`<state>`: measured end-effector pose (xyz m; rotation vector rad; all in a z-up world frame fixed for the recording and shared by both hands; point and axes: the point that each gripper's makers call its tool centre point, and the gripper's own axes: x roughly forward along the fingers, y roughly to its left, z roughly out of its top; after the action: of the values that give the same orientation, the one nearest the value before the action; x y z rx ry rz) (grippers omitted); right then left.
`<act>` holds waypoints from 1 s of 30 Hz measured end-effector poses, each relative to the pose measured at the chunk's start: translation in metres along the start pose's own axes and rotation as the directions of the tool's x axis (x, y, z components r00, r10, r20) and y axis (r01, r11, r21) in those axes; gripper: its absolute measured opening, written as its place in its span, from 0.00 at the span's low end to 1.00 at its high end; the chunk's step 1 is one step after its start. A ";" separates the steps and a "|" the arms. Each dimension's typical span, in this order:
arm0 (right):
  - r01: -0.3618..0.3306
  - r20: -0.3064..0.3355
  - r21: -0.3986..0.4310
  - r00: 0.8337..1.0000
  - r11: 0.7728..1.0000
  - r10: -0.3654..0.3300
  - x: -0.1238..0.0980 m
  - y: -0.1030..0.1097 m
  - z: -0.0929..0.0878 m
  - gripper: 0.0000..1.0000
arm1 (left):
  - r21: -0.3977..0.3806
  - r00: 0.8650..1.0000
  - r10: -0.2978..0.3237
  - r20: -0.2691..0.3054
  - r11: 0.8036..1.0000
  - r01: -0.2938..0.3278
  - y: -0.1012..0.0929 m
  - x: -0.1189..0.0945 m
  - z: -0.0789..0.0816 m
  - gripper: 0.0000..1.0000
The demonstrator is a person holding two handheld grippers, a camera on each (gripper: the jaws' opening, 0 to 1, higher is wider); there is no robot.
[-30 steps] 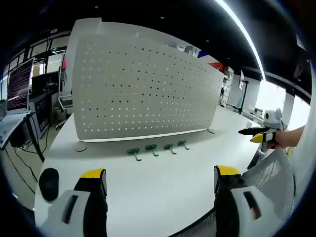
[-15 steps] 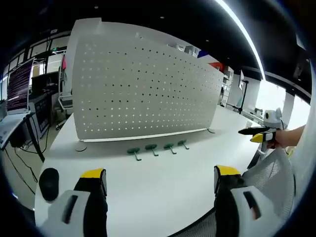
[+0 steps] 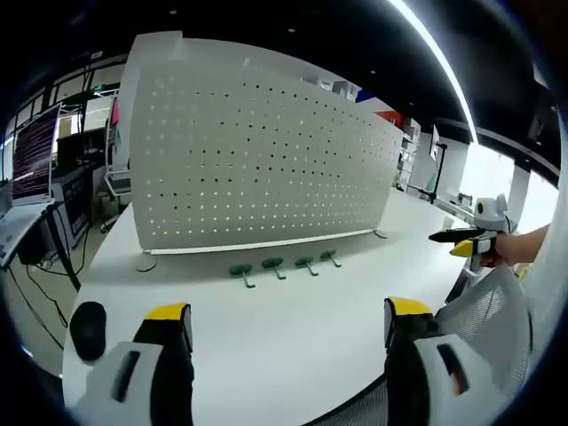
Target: Insert the hook assembly into the mounting plate slot until the hook locks in place.
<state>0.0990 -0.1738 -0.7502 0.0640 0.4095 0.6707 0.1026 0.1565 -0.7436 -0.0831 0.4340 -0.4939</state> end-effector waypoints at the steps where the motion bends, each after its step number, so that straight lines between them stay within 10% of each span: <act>1: 0.000 0.001 0.000 1.000 1.000 0.000 0.000 0.000 0.000 0.76 | 0.001 1.000 0.000 -0.001 1.000 0.000 0.000 0.001 0.000 0.92; 30: -0.015 -0.008 -0.003 1.000 1.000 0.015 0.007 -0.002 0.003 0.75 | 0.027 0.999 -0.009 -0.032 1.000 0.010 0.004 0.012 -0.001 0.91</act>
<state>0.1061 -0.1709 -0.7504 0.0616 0.4163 0.6864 0.1132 0.1540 -0.7497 -0.0509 0.4576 -0.5114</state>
